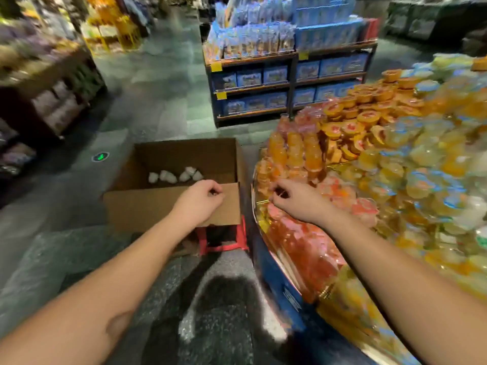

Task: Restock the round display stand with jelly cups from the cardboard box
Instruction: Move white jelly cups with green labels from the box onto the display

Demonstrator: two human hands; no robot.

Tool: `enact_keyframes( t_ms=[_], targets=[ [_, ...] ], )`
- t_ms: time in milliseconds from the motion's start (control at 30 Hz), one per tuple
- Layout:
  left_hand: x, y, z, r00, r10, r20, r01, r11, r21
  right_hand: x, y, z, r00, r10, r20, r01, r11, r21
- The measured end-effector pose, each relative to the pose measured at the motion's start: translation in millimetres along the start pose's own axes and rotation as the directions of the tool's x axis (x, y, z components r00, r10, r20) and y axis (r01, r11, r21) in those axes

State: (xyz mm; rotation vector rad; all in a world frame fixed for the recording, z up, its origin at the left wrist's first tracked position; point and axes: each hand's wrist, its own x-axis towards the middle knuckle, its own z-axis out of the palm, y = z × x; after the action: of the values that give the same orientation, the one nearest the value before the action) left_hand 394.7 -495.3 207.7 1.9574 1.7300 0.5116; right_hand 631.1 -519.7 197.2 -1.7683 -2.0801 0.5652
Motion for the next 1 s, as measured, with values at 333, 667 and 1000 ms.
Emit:
enact_keyframes(
  t_ms=[333, 667, 1000],
  targets=[
    [81, -154, -16, 0.963, -0.268, 0.023, 0.269, 0.963, -0.034, 167, -51, 122, 0.949, -0.01, 0.317, -0.008, 0.998, 0.055],
    [263, -249, -23, 0.906, -0.418, 0.07, 0.421, 0.906, -0.039, 362, -26, 192, 0.892, 0.132, 0.432, -0.195, 0.975, 0.105],
    [392, -325, -20, 0.766, -0.614, 0.189, 0.641, 0.747, -0.177, 492, 12, 255, 0.695, 0.417, 0.586, -0.629, 0.747, 0.216]
  ],
)
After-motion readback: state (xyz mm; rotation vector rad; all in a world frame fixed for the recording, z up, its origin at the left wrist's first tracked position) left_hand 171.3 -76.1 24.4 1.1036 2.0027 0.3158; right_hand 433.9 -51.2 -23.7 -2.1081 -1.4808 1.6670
